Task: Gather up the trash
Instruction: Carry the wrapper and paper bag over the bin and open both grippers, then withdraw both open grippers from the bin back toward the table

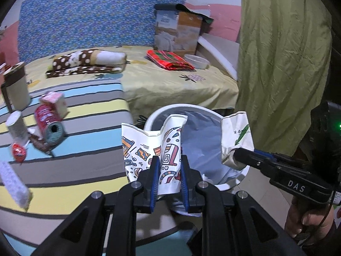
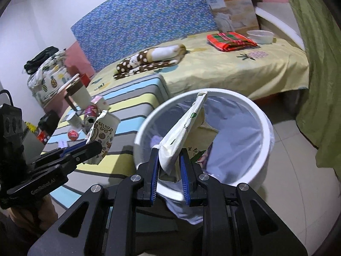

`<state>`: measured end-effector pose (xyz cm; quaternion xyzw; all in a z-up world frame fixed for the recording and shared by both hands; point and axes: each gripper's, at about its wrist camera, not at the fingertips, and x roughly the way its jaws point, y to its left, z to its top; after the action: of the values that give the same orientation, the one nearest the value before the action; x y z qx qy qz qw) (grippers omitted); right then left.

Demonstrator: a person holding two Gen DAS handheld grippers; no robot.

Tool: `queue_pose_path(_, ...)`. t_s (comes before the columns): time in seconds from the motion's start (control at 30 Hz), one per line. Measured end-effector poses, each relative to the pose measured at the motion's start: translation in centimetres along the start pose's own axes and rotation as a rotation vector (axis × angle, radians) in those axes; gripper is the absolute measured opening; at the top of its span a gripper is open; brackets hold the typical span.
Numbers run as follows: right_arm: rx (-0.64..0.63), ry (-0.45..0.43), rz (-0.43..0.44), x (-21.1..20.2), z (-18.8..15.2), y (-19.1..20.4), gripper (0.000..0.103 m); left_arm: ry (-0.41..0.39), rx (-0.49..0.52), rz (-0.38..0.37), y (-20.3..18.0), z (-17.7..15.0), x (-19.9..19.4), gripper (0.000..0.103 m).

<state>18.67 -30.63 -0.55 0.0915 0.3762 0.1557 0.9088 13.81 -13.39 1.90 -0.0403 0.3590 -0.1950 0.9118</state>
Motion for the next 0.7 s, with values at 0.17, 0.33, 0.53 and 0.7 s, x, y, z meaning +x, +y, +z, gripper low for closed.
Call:
queue_pose_path(0.17, 0.027, 0.028, -0.008, 0.6, -0.1, -1.1, 0.022, 0.026, 0.026, -0.030, -1.2, 0.4, 1.8, 0.019)
queue_pose_path(0.33, 0.045, 0.057, -0.013, 1.2, -0.2, -2.2, 0.024, 0.047, 0.043, -0.053, -1.7, 0.7, 3.4, 0.020)
queue_pose_path(0.53, 0.056, 0.066, -0.018, 1.4, -0.1, -2.7, 0.038, 0.044, 0.031, -0.077, -1.7, 1.2, 4.8, 0.035)
queue_pose_path(0.7, 0.052, 0.053, -0.017, 1.0, 0.1, -2.7, 0.043, 0.024, 0.009, -0.090, -1.2, 1.3, 4.5, 0.041)
